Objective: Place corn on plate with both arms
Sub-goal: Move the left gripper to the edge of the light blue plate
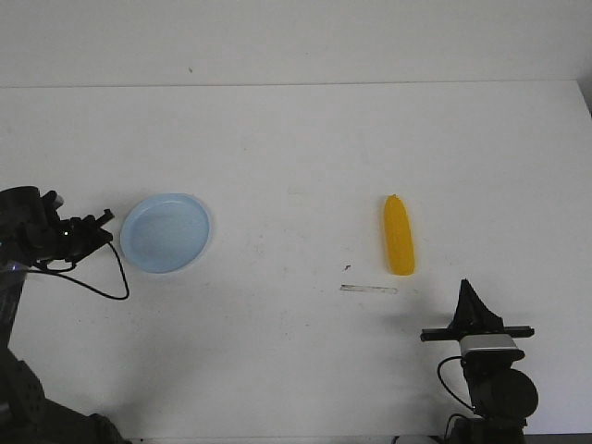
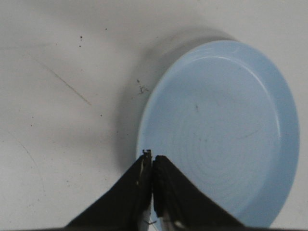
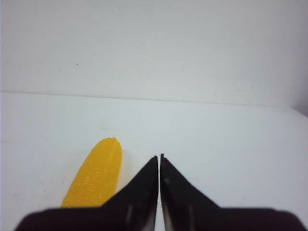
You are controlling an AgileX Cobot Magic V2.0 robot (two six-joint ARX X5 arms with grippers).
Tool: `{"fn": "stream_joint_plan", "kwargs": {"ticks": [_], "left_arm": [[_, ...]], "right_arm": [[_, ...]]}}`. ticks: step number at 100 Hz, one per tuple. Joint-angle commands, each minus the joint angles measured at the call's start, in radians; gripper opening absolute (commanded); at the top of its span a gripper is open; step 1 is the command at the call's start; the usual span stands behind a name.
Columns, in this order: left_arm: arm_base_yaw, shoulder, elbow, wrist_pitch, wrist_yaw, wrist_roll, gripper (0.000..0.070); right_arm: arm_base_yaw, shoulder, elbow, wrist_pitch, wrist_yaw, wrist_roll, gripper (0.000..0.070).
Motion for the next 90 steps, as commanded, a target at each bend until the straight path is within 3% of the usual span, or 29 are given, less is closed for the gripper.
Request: {"fn": "stream_joint_plan", "kwargs": {"ticks": [1, 9, 16, 90], "left_arm": [[0.003, 0.056, 0.039, -0.011, 0.005, -0.002, 0.0113], [0.003, 0.1, 0.048, -0.003, 0.005, -0.002, 0.0241], [0.003, 0.127, 0.048, -0.007, 0.005, -0.002, 0.0292], [-0.064, 0.19, 0.048, -0.036, 0.056, 0.033, 0.0288]], "right_arm": [[0.001, 0.0, -0.001, 0.011, 0.0, 0.013, 0.0009], [0.001, 0.0, -0.001, 0.011, 0.0, 0.013, 0.0009], [0.001, 0.0, -0.001, 0.011, 0.0, 0.013, 0.0009], [0.001, 0.0, -0.001, 0.011, 0.0, 0.013, 0.0009]]}}
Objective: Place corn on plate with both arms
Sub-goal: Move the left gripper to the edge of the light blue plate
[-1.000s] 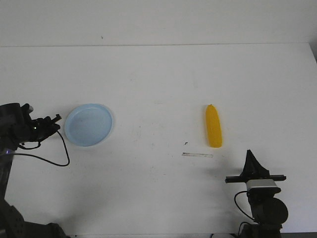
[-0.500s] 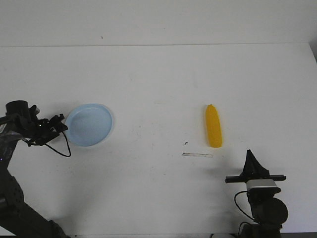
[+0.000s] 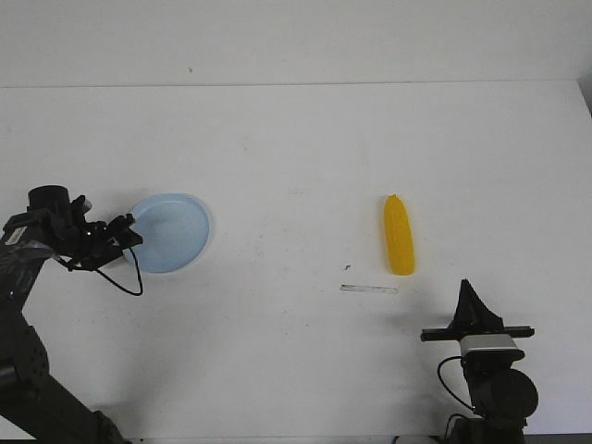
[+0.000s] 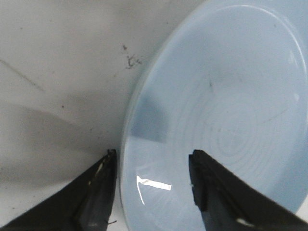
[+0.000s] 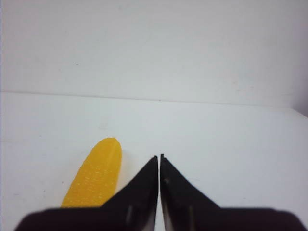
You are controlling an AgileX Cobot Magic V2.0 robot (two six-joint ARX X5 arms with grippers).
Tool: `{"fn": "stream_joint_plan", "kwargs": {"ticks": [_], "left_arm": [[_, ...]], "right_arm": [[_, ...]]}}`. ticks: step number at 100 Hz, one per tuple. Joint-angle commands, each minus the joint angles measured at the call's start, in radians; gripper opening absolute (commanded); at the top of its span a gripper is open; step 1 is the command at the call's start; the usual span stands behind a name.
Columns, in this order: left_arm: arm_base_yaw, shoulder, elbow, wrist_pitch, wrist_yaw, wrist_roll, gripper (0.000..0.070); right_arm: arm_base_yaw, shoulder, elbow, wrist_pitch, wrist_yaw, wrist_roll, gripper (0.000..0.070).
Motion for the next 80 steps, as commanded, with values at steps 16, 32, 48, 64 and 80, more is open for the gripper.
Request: {"fn": "stream_joint_plan", "kwargs": {"ticks": [16, 32, 48, 64, 80], "left_arm": [[-0.013, 0.032, 0.018, -0.005, 0.006, 0.016, 0.0279], [-0.025, 0.034, 0.015, -0.005, 0.006, 0.016, 0.0132], [-0.029, 0.034, 0.014, -0.003, 0.006, 0.016, 0.0], [-0.028, 0.034, 0.014, -0.004, 0.009, 0.016, 0.0], [-0.053, 0.023, 0.014, -0.005, 0.081, 0.005, 0.0]], "right_arm": [[0.001, 0.0, -0.001, 0.011, 0.0, 0.013, 0.0009], [0.001, 0.0, -0.001, 0.011, 0.0, 0.013, 0.0009], [0.001, 0.0, -0.001, 0.011, 0.0, 0.013, 0.0009], [0.001, 0.0, -0.001, 0.011, 0.0, 0.013, 0.0009], [0.001, 0.0, -0.001, 0.011, 0.0, 0.013, 0.0009]]}}
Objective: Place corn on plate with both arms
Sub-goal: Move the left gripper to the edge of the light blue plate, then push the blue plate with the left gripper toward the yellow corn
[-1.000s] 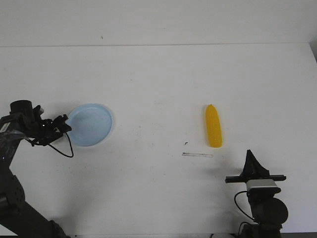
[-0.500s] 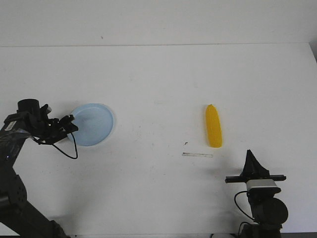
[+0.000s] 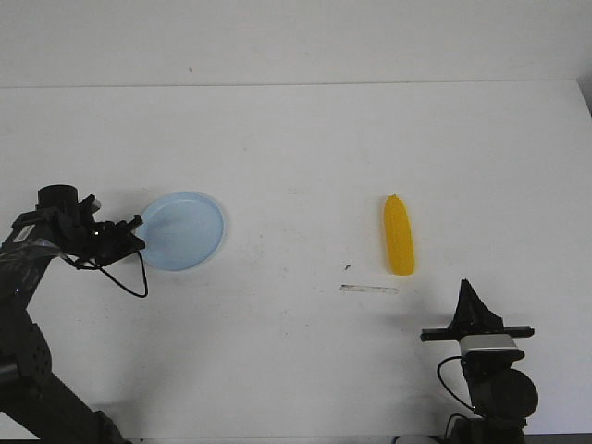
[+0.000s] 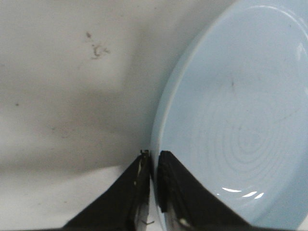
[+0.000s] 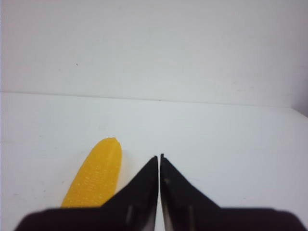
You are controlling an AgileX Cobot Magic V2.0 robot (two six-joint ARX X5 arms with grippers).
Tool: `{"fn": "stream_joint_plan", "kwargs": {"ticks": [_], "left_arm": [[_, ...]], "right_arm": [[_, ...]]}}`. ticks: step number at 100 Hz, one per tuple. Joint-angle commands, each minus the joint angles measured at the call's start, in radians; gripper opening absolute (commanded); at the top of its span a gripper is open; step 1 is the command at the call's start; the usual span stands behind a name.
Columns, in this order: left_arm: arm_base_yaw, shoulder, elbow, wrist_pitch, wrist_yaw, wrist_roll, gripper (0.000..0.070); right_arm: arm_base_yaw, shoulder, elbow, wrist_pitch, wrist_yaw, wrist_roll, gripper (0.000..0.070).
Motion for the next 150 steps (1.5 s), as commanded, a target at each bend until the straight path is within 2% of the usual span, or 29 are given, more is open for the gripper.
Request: {"fn": "stream_joint_plan", "kwargs": {"ticks": [1, 22, 39, 49, 59, 75, 87, 113, 150], "left_arm": [[-0.019, 0.01, 0.014, -0.005, 0.043, -0.005, 0.0], [-0.131, -0.016, 0.014, 0.001, 0.053, -0.032, 0.0], [-0.278, -0.018, 0.014, 0.019, 0.052, -0.056, 0.0001], [-0.375, -0.018, 0.014, 0.06, 0.045, -0.101, 0.0001], [-0.468, -0.017, 0.014, 0.11, 0.019, -0.143, 0.0001], [-0.585, -0.017, 0.014, 0.14, -0.083, -0.208, 0.0001], [-0.623, -0.017, 0.014, 0.146, -0.146, -0.238, 0.0001], [-0.639, -0.015, 0.014, 0.178, -0.163, -0.289, 0.0001], [-0.667, 0.0, 0.014, 0.183, -0.162, -0.289, 0.0013]], "right_arm": [[0.001, 0.0, -0.001, 0.011, 0.0, 0.013, 0.0009], [0.001, 0.0, -0.001, 0.011, 0.0, 0.013, 0.0009], [0.001, 0.0, -0.001, 0.011, 0.0, 0.013, 0.0009], [0.001, 0.0, -0.001, 0.011, 0.0, 0.013, 0.0009], [0.001, 0.0, -0.001, 0.011, 0.0, 0.013, 0.0009], [0.001, 0.0, -0.001, 0.011, 0.0, 0.013, 0.0009], [0.001, 0.0, -0.001, 0.011, 0.0, 0.013, 0.0009], [0.001, 0.0, -0.001, 0.011, 0.0, 0.013, 0.0009], [0.001, 0.0, -0.001, 0.011, 0.0, 0.013, 0.0009]]}}
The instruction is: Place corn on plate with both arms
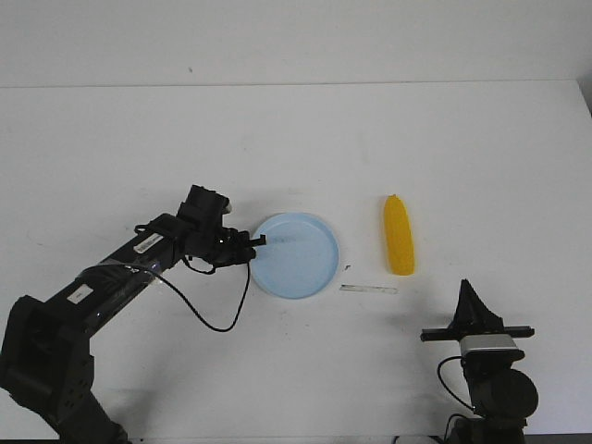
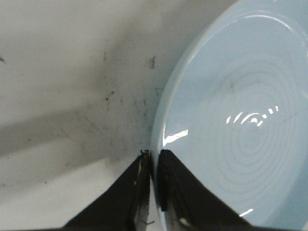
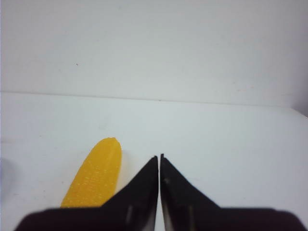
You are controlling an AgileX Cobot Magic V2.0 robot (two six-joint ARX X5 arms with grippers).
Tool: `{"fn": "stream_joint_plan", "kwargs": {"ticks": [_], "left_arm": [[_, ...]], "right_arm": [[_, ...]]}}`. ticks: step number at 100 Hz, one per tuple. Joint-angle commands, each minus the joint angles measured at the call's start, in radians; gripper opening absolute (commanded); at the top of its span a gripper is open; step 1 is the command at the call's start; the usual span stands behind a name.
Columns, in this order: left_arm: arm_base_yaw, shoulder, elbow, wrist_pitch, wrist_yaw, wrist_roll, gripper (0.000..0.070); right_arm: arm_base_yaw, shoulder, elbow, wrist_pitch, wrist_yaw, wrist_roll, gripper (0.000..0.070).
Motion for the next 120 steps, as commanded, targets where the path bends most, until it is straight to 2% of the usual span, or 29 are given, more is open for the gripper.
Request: {"fn": "stream_joint_plan", "kwargs": {"ticks": [1, 14, 20, 42, 53, 67, 73, 89, 105, 120], "left_arm": [[-0.006, 0.023, 0.014, 0.002, 0.004, -0.005, 0.0016], [-0.006, 0.028, 0.014, 0.0, 0.004, -0.005, 0.02], [-0.006, 0.028, 0.014, 0.001, 0.004, -0.005, 0.0252], [-0.002, 0.004, 0.014, 0.002, 0.003, 0.007, 0.0252], [0.006, -0.034, 0.014, 0.006, -0.005, 0.032, 0.0245], [0.03, -0.094, 0.014, 0.018, -0.077, 0.037, 0.0242], [0.048, -0.127, 0.003, 0.05, -0.098, 0.064, 0.0226], [0.105, -0.227, -0.047, 0.166, -0.101, 0.151, 0.0], [0.159, -0.353, -0.137, 0.334, -0.105, 0.229, 0.0], [0.195, -0.481, -0.253, 0.507, -0.126, 0.344, 0.0]], "right_arm": [[0.001, 0.0, -0.001, 0.011, 0.0, 0.013, 0.0009], [0.001, 0.0, -0.001, 0.011, 0.0, 0.013, 0.0009], [0.001, 0.0, -0.001, 0.011, 0.0, 0.013, 0.0009], [0.001, 0.0, -0.001, 0.011, 0.0, 0.013, 0.0009], [0.001, 0.0, -0.001, 0.011, 0.0, 0.013, 0.0009], [0.001, 0.0, -0.001, 0.011, 0.0, 0.013, 0.0009], [0.001, 0.0, -0.001, 0.011, 0.0, 0.013, 0.0009], [0.001, 0.0, -0.001, 0.011, 0.0, 0.013, 0.0009], [0.001, 0.0, -0.001, 0.011, 0.0, 0.013, 0.0009], [0.001, 0.0, -0.001, 0.011, 0.0, 0.013, 0.0009]]}}
